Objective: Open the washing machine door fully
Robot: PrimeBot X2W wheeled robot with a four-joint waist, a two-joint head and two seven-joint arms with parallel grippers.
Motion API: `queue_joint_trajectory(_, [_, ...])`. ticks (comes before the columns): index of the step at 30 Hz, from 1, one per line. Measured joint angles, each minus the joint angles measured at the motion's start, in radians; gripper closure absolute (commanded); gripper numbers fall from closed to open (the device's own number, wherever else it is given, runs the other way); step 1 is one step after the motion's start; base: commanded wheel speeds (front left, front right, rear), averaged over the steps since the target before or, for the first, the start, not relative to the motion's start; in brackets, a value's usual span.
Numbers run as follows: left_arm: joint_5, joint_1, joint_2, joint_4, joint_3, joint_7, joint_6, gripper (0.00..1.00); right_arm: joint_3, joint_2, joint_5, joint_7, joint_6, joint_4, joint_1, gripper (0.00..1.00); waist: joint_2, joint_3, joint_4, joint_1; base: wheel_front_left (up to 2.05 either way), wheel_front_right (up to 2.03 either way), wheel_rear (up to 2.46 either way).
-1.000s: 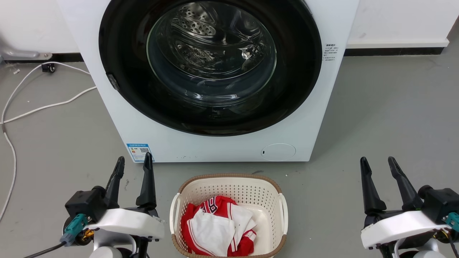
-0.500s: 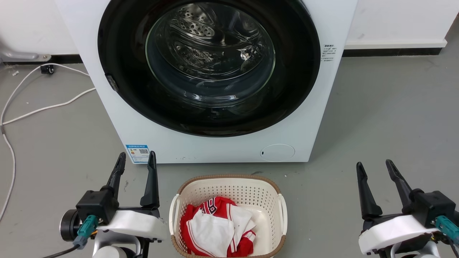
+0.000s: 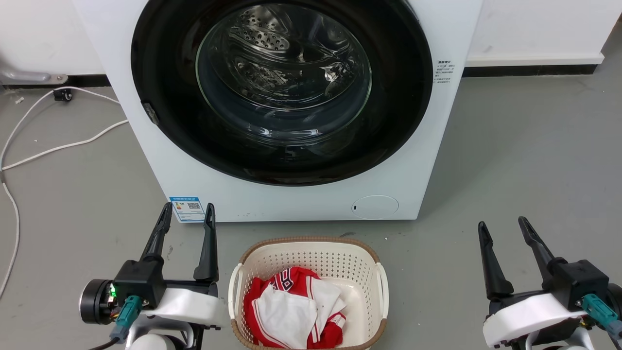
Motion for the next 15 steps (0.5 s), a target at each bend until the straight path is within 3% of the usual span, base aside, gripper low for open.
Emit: queue_joint_trajectory(15, [0.112, 0.019, -0.012, -0.002, 0.005, -0.028, 0.008, 0.00, -0.001, 0.000, -0.044, -0.019, 0.000, -0.005, 0.003, 0.00, 0.0000, 0.000, 0.004, 0.0000, 0.00, 0.00, 0.00])
